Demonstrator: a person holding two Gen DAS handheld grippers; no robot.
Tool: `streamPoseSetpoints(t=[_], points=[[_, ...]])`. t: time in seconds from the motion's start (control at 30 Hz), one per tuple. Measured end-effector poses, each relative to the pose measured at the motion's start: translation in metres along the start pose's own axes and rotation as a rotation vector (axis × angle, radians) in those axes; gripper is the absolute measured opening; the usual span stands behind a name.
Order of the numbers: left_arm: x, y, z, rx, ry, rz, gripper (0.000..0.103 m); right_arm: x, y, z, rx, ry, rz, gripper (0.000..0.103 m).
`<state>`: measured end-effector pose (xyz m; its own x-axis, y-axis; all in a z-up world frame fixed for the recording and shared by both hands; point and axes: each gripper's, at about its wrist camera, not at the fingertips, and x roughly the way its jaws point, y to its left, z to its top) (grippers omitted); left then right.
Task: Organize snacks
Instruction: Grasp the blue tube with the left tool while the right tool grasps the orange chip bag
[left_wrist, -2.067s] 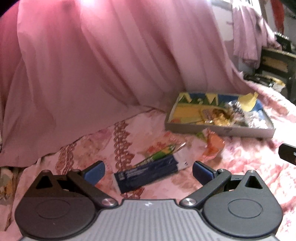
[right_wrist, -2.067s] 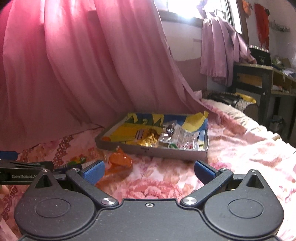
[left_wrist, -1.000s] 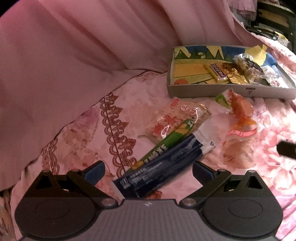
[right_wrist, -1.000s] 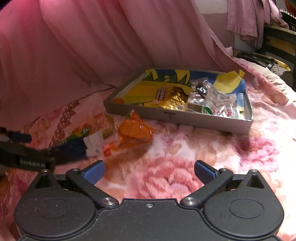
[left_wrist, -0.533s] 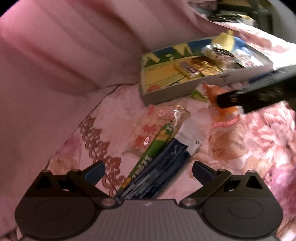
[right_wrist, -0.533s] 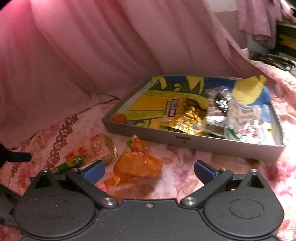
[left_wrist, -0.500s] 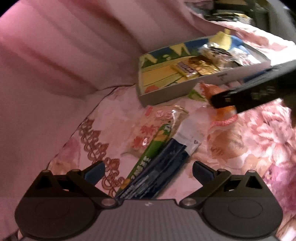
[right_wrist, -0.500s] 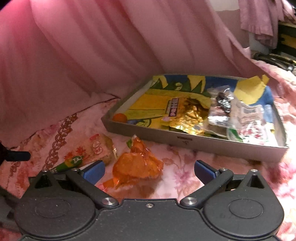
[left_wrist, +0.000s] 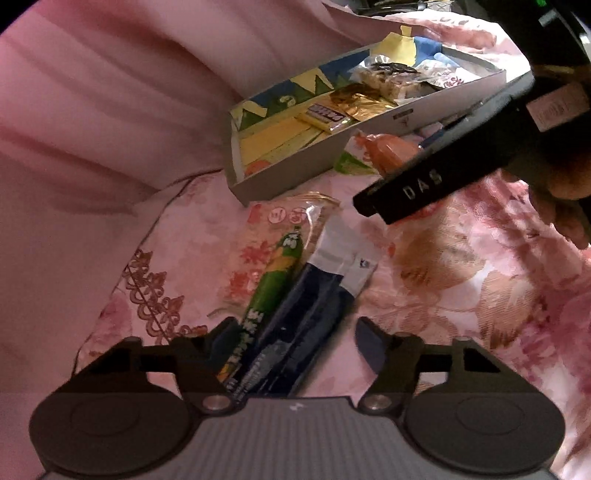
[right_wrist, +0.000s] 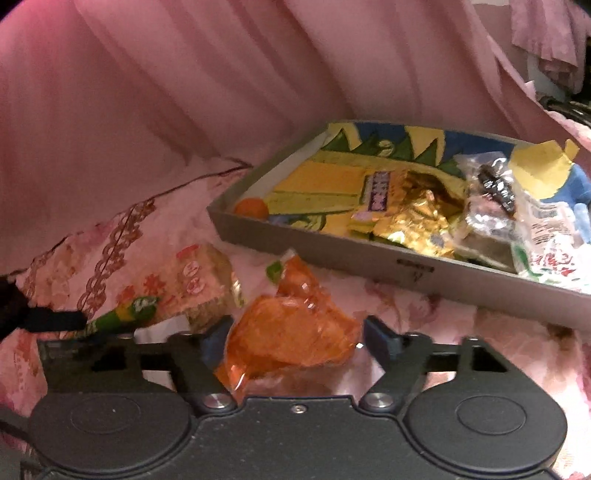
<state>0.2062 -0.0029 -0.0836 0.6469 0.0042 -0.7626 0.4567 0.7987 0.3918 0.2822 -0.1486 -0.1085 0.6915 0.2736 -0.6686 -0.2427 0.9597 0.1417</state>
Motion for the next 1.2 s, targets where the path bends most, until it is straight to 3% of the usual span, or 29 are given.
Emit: streamPoseSetpoints(t=[0.13, 0.23, 0.33, 0.5, 0.6, 0.67, 0.73, 0.83, 0.93, 1.2], points=[[-0.003, -0.006, -0.001, 0.050, 0.000, 0.027, 0.059, -0.004, 0.003, -0.003, -0.016, 0.004, -0.005, 0.063], [-0.009, -0.012, -0.001, 0.095, -0.020, 0.007, 0.050, -0.010, 0.005, -0.007, -0.026, 0.022, -0.002, 0.062], [-0.009, -0.017, -0.001, 0.119, -0.013, -0.035, 0.050, -0.018, 0.006, -0.012, -0.028, 0.064, -0.009, 0.061], [-0.003, -0.020, -0.001, 0.136, 0.013, -0.035, 0.052, -0.035, 0.006, -0.024, -0.008, 0.125, -0.010, 0.059], [0.000, -0.016, 0.000, 0.120, 0.022, -0.043, 0.059, -0.047, 0.007, -0.033, 0.000, 0.143, -0.012, 0.059], [0.003, -0.011, 0.001, 0.093, 0.031, -0.053, 0.062, -0.056, 0.008, -0.039, 0.002, 0.155, -0.013, 0.059], [0.006, -0.003, 0.004, 0.039, 0.055, -0.104, 0.048, -0.064, 0.009, -0.044, 0.005, 0.162, -0.014, 0.059], [0.009, 0.010, 0.007, -0.082, 0.099, -0.180, 0.045, -0.073, 0.009, -0.051, 0.023, 0.173, -0.014, 0.059], [0.007, 0.012, 0.007, -0.124, 0.126, -0.225, 0.041, -0.079, 0.008, -0.055, 0.046, 0.177, -0.011, 0.059], [-0.002, 0.008, 0.006, -0.260, 0.173, -0.331, 0.040, -0.098, 0.008, -0.066, 0.106, 0.178, -0.033, 0.058]])
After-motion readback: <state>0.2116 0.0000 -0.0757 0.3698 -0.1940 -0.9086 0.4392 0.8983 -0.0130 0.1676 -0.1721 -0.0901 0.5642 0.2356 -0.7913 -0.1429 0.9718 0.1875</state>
